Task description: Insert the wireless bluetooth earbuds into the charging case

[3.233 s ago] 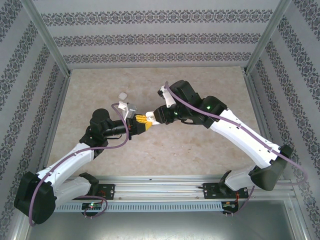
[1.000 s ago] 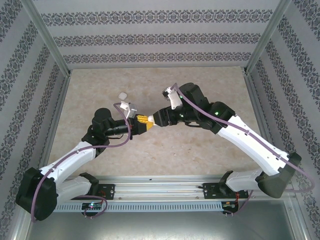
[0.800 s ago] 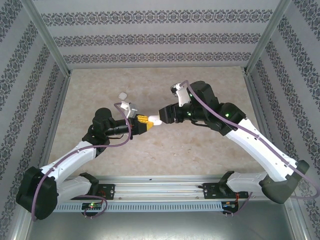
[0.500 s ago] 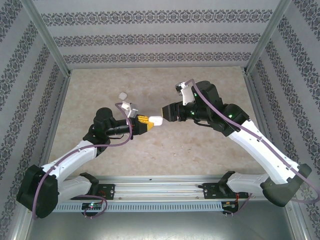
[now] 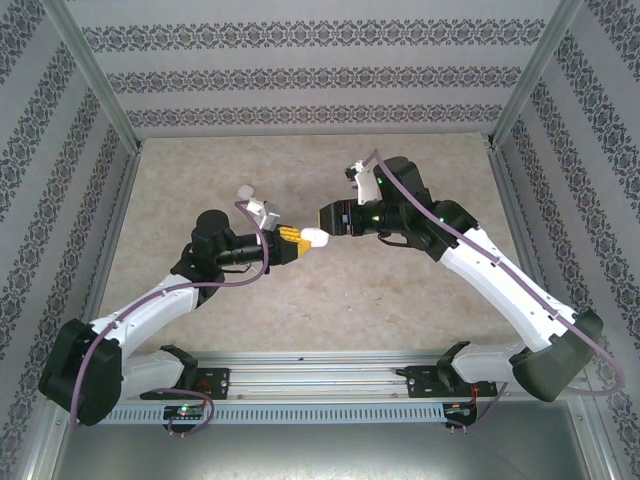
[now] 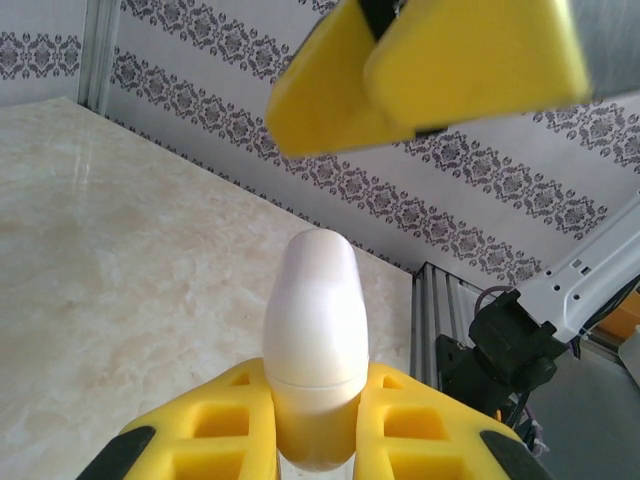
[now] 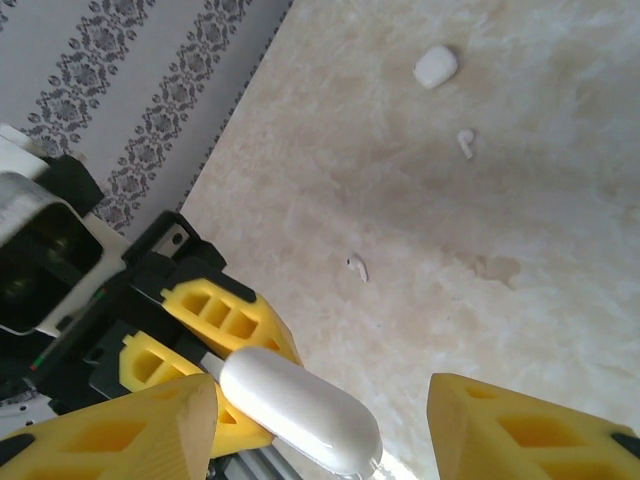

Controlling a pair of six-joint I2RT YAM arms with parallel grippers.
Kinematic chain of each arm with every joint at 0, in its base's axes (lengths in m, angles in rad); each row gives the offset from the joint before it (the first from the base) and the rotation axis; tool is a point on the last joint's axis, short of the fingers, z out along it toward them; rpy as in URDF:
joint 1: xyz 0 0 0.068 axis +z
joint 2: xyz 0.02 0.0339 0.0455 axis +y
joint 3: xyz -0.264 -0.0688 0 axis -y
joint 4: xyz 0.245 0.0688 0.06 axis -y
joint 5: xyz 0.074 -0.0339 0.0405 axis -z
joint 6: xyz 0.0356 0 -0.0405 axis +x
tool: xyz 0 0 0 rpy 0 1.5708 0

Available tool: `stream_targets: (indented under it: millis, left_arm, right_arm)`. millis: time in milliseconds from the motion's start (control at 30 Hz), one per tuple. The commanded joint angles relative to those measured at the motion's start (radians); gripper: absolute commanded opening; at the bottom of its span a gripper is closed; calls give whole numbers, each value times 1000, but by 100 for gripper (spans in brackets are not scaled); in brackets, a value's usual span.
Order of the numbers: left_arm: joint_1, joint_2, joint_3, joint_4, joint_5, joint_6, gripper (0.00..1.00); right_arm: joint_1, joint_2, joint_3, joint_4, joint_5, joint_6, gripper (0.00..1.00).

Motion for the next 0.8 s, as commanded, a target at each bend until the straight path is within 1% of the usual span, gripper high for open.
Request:
stream_targets:
  millis: [0, 100, 200, 267, 367, 500, 667, 733, 767]
  left_arm:
    - [-10, 15, 25, 81, 11, -33, 0]
    - [-5, 43, 39, 45, -42, -59, 0]
    - [0, 100, 92, -77, -117, -55, 0]
    - [3, 169, 154, -171, -176, -31, 0]
    - [6, 298, 247, -233, -223, -10, 0]
    - [7, 499, 362, -197, -238, -45, 0]
    - [6, 780, 526, -88, -228, -153, 0]
    - [5, 871, 592, -85, -230, -173, 0]
    - [3, 915, 633, -112, -241, -167, 0]
  right_arm:
    - [1, -3, -39, 21, -18, 23, 57]
    - [-12, -11, -52, -23, 41, 22, 57]
    - [-52, -14, -63, -76, 98, 24, 57]
    - [-96, -21, -91, -89, 115, 38, 57]
    - [-170, -36, -154, -73, 108, 76, 57]
    - [-260, -48, -247, -21, 63, 115, 57]
    - [-340, -14, -293, 5, 22, 103, 57]
    - [-361, 11, -292, 8, 10, 89, 57]
    - [-373, 25, -292, 11, 3, 84, 57]
